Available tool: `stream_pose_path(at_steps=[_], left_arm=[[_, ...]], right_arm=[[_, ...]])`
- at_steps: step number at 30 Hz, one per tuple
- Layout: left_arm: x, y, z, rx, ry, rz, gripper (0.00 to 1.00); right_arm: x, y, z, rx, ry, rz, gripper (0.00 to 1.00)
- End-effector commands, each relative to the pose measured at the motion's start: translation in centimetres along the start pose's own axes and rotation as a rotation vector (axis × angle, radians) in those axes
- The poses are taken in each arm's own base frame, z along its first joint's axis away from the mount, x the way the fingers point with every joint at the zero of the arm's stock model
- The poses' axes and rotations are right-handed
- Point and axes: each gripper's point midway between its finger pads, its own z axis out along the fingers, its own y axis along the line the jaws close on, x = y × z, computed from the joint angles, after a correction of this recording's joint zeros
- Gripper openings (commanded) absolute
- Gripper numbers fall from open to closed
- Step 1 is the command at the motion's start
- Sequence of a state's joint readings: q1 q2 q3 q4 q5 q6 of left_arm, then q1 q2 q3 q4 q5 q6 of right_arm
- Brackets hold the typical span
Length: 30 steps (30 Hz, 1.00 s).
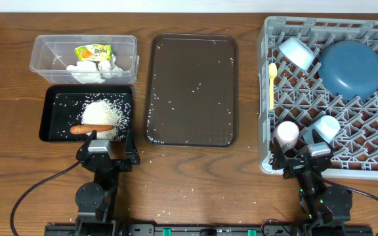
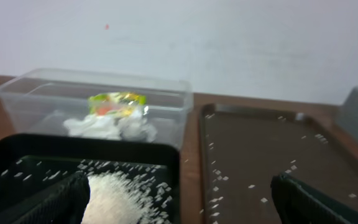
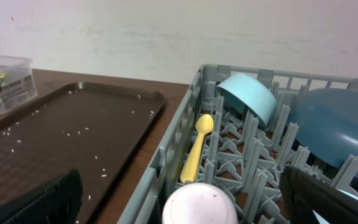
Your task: Sort waste into correct bins and load items into the dishwasher rack
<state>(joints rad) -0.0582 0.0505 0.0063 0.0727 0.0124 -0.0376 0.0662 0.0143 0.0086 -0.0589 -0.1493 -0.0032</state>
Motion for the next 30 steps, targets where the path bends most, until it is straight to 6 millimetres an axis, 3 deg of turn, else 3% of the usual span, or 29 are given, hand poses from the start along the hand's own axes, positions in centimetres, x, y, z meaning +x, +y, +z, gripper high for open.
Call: stream_pose_path(at_steps=[1, 8, 30], left_arm=[[-0.2, 0.9, -0.2, -0.054, -0.013, 0.071, 0.96], [2.5, 1.5, -0.4, -0.070, 0.097, 0.120, 0.96], [2.5, 1.6, -0.4, -0.068, 0.100, 0.114, 0.96]], right_arm=[[0.0, 0.6, 0.0, -0.028, -0.002, 0.015, 0.99], [0.0, 0.6, 0.0, -0.028, -0.002, 0.015, 0.99], [0.0, 0.6, 0.0, -0.028, -0.002, 0.015, 0.99]])
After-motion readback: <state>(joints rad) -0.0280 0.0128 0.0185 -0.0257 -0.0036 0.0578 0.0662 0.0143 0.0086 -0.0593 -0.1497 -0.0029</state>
